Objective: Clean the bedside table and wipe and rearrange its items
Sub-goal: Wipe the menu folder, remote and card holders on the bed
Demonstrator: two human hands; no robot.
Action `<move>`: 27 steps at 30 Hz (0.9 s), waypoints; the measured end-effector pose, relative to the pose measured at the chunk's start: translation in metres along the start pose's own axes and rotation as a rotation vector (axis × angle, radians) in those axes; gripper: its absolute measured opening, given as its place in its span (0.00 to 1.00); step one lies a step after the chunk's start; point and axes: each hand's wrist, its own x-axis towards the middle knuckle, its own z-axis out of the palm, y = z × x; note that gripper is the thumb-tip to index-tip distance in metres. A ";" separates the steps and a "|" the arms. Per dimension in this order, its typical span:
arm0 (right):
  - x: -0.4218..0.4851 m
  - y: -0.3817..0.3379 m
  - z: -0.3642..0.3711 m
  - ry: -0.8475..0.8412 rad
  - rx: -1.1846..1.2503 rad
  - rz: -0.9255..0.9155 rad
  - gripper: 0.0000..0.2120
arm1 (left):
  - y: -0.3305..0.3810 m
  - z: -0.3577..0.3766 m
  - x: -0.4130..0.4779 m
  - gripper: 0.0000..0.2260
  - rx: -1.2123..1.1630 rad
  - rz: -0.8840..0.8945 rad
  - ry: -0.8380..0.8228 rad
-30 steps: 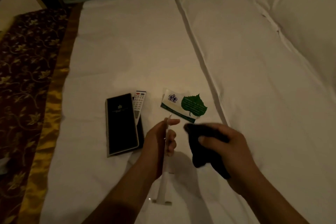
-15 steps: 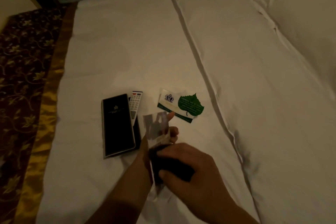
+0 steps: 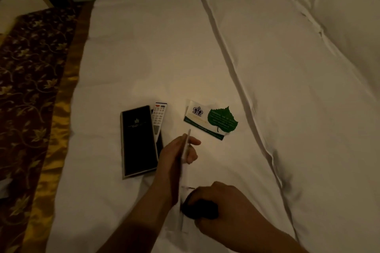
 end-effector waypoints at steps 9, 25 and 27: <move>-0.010 0.041 -0.020 0.356 0.231 0.416 0.06 | -0.027 -0.026 0.033 0.15 0.216 -0.204 0.340; 0.038 0.025 -0.010 0.436 0.313 0.293 0.12 | -0.042 -0.115 0.046 0.27 1.055 0.005 0.801; 0.048 0.020 -0.010 0.441 0.324 0.252 0.11 | -0.039 -0.127 0.061 0.36 0.866 -0.224 0.729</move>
